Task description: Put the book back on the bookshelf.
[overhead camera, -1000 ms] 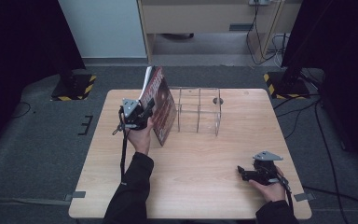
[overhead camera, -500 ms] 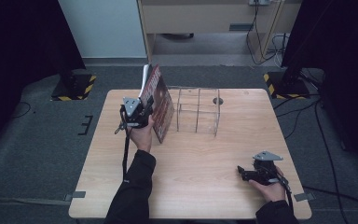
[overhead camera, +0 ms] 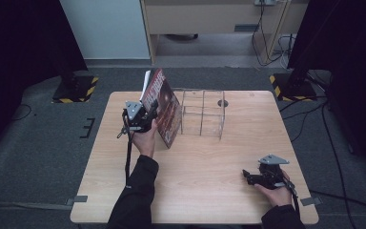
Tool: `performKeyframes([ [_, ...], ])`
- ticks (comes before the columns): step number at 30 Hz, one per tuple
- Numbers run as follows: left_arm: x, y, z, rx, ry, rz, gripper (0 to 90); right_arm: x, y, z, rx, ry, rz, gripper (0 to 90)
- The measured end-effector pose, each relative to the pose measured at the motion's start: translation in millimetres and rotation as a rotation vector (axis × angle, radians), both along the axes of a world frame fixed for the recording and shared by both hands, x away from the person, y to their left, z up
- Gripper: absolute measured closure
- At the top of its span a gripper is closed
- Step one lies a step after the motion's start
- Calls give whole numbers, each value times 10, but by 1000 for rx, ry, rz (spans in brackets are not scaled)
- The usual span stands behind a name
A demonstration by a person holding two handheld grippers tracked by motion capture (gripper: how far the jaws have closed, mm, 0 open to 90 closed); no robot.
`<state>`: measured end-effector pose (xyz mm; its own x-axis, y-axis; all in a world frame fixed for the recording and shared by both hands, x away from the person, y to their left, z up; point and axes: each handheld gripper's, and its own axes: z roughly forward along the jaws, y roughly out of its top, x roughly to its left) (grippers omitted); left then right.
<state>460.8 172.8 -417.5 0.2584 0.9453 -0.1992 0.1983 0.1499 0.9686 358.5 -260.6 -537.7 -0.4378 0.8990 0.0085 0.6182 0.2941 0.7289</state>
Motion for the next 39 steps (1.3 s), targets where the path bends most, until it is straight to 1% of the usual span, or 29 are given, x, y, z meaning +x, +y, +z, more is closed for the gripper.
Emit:
performKeyframes([
  [6, -20, 27, -17, 4, -5, -21, 669, 0, 0, 0, 0, 1, 2, 154],
  [9, -31, 49, -19, -8, -11, -32, 651, 0, 0, 0, -1, 0, 2, 154],
  [10, -33, 51, -18, -4, -10, -34, 638, 0, 0, 0, -1, 0, 2, 154],
  [13, -41, 62, -14, 3, -22, -39, 584, 0, 0, 0, 0, 1, 2, 153],
  [15, -57, 61, -9, -4, -16, -43, 546, 0, 0, 0, -1, 0, 2, 153],
  [17, -79, 60, 10, 0, -21, -46, 535, 0, 0, 0, 0, 0, 2, 154],
  [18, -94, 73, 34, 6, -38, -45, 530, 0, 0, 0, -1, 0, 2, 153],
  [19, -94, 73, 34, 6, -38, -45, 524, 0, 0, 0, -1, 0, 2, 154],
  [20, -117, 89, 53, -4, -30, -44, 516, 0, 0, 0, -1, 0, 2, 154],
  [23, -143, 111, 66, -1, -26, -50, 503, 0, 0, 0, -1, 0, 2, 153],
  [24, -184, 132, 81, 0, -22, -60, 493, 0, 0, 0, -1, 0, 2, 153],
  [25, -184, 132, 81, 0, -22, -60, 481, 0, 1, 0, 0, 1, 2, 153],
  [26, -239, 158, 93, -4, -22, -71, 470, 0, 0, 0, -1, 0, 2, 153],
  [28, -302, 186, 100, -8, -20, -84, 441, 0, 0, 0, -1, 0, 2, 153],
  [29, -302, 186, 100, -8, -20, -84, 426, 0, 0, 0, -1, 0, 2, 153],
  [30, -363, 217, 103, -3, -13, -101, 411, 0, 0, 0, -1, 0, 2, 153],
  [31, -363, 217, 103, -3, -13, -101, 404, 0, 0, 0, 0, 1, 2, 153],
  [32, -421, 256, 104, 9, -4, -110, 395, 0, 0, 0, -1, 0, 2, 153],
  [34, -479, 303, 96, 11, 4, -115, 372, 0, 0, 0, -1, 1, 1, 152],
  [35, -479, 303, 96, 11, 4, -115, 367, -1, 0, 0, -1, 1, 0, 151],
  [36, -541, 362, 69, 7, 13, -116, 362, -1, 1, 0, -1, 1, -1, 151],
  [37, -541, 362, 69, 7, 13, -116, 359, -1, 1, 0, -1, 1, -1, 151],
  [38, -594, 415, 34, 21, 27, -116, 356, -2, 0, 0, 0, 1, -1, 150],
  [39, -594, 415, 34, 21, 27, -116, 350, -1, 0, 0, 0, 2, -1, 150],
])
